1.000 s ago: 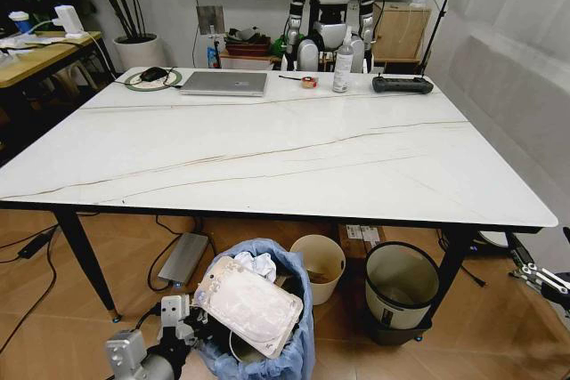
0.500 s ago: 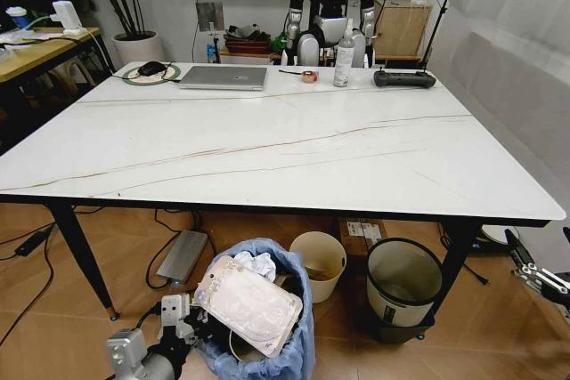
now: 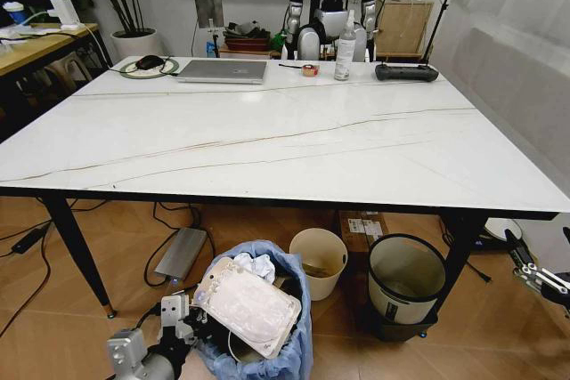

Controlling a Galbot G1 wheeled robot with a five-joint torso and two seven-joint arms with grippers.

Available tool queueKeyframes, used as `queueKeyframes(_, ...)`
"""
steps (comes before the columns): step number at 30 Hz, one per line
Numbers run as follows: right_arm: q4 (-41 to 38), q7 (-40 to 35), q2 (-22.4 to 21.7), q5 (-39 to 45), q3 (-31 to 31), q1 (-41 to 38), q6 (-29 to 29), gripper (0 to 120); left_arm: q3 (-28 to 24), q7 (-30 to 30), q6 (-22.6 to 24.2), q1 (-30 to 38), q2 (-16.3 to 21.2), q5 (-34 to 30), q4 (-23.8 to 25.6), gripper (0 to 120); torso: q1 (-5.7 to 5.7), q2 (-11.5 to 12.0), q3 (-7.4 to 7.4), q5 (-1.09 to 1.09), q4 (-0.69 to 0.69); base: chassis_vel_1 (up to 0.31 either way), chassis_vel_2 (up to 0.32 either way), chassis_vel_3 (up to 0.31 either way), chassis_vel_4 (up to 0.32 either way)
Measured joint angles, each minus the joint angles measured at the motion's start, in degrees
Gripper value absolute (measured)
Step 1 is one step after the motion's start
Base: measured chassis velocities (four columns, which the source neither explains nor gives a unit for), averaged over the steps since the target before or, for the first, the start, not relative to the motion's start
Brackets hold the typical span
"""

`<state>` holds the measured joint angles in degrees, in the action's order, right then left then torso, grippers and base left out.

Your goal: Pick up the trash bin and place the trash from the table into it.

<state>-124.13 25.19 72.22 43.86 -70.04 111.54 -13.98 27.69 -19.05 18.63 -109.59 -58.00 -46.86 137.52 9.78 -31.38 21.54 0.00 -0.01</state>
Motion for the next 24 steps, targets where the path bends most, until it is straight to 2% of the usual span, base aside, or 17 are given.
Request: queueKeyframes(24, 0.0, 0.0, 0.0, 0.0, 0.0, 0.0, 0.0, 100, 1.2, -0.9, -0.6, 0.4, -0.5, -0.6, -2.2, 0, -2.05, 5.5, -3.46, 0.00, 0.00, 0.000, 0.000, 0.000, 0.000)
